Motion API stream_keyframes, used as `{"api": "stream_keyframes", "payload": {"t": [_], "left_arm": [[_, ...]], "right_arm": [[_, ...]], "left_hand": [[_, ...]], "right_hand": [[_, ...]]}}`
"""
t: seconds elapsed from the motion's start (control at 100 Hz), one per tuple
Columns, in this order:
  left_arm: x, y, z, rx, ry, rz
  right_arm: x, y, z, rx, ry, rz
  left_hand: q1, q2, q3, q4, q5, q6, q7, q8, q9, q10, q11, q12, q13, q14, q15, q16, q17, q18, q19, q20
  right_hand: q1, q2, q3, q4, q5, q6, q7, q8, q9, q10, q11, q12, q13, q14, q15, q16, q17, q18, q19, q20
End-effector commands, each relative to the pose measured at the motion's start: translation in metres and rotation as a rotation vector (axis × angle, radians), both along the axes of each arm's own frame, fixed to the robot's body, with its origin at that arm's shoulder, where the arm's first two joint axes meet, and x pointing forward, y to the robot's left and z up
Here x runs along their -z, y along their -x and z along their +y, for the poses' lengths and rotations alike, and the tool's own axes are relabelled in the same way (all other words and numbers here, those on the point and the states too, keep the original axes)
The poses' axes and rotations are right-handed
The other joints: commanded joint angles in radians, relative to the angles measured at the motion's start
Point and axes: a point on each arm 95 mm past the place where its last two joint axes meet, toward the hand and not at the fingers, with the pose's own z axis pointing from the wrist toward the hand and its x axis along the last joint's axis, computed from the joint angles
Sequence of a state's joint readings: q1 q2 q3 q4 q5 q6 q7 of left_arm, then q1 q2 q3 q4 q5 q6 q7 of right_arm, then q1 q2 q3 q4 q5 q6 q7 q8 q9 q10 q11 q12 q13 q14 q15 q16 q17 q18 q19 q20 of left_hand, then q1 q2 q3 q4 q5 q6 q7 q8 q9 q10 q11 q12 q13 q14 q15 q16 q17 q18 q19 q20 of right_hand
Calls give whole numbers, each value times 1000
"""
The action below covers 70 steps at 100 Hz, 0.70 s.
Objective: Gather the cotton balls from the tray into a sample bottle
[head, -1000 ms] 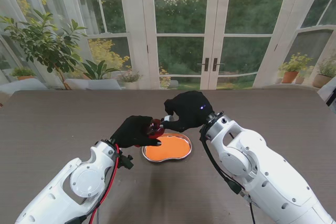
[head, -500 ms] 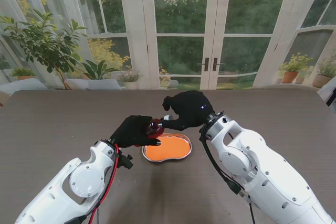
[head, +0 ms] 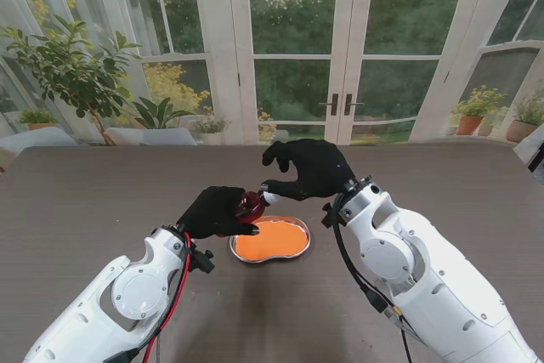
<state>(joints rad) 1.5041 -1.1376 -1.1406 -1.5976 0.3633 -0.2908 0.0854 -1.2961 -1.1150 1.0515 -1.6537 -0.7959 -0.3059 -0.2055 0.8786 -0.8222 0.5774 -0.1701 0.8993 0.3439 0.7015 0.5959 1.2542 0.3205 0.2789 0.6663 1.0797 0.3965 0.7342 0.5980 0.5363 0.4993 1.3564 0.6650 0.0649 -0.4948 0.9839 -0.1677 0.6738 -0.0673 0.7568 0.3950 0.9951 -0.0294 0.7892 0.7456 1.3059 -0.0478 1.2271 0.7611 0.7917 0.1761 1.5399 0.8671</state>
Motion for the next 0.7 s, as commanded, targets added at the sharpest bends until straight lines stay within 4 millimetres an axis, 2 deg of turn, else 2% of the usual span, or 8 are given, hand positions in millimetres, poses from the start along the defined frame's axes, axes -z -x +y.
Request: {"api": "stream_keyframes", "payload": {"t": [0.0, 0.16, 0.25, 0.35, 0.53, 0.69], "left_arm": [[-1, 1, -3, 11, 5, 6], [-1, 1, -3, 11, 7, 5], [-2, 1, -3, 10, 8, 2], [-2, 0, -3, 9, 11, 0], [-3, 0, -3, 8, 16, -3], [-3, -1, -3, 7, 18, -6]], "right_arm": [[-1, 1, -1, -23, 30, 3], [-6, 0, -8, -32, 31, -26], [-5, -1, -10, -29, 14, -41], [-2, -1, -10, -15, 6, -88], [5, -1, -5, -9, 3, -136], [9, -1, -1, -11, -6, -169]], "left_hand": [[189, 261, 318, 0, 151, -201, 109, 5, 40, -53, 14, 12, 1, 22, 20, 1, -31, -27, 21, 23], [189, 263, 318, 0, 151, -202, 109, 6, 39, -53, 14, 12, 1, 23, 20, 1, -32, -26, 21, 23], [189, 263, 318, 1, 151, -202, 109, 6, 39, -52, 14, 12, 1, 21, 20, 1, -31, -26, 21, 23], [189, 262, 319, 1, 152, -203, 109, 6, 39, -53, 15, 12, 2, 21, 21, 2, -30, -26, 21, 23], [190, 262, 318, 1, 151, -201, 109, 6, 40, -53, 15, 12, 2, 22, 21, 2, -31, -24, 21, 24], [190, 262, 319, 1, 152, -201, 109, 6, 40, -50, 15, 12, 2, 23, 21, 2, -31, -24, 21, 24]], "right_hand": [[-45, -124, 184, -39, -8, -43, 7, -3, -46, 6, 23, 1, 14, -14, -18, -13, -19, -32, -13, 9], [-20, -377, 333, -69, 52, -123, 5, 5, -70, -7, 58, 18, 16, -53, -32, -9, -12, -48, -18, -1], [0, -540, 397, -85, 110, -140, 8, 8, -53, -7, 75, 31, 16, -45, -11, 1, -6, -33, -15, 0], [4, -676, 438, -101, 166, -148, 20, 14, -19, -17, 80, 37, 17, -55, 21, 14, 24, -29, -4, -3], [18, -799, 469, -113, 216, -125, 44, 25, 25, -25, 81, 45, 17, -60, 67, 30, 58, -19, 16, -3], [23, -826, 476, -116, 241, -110, 57, 28, 54, -30, 81, 48, 17, -68, 96, 41, 81, -19, 30, -5]]}}
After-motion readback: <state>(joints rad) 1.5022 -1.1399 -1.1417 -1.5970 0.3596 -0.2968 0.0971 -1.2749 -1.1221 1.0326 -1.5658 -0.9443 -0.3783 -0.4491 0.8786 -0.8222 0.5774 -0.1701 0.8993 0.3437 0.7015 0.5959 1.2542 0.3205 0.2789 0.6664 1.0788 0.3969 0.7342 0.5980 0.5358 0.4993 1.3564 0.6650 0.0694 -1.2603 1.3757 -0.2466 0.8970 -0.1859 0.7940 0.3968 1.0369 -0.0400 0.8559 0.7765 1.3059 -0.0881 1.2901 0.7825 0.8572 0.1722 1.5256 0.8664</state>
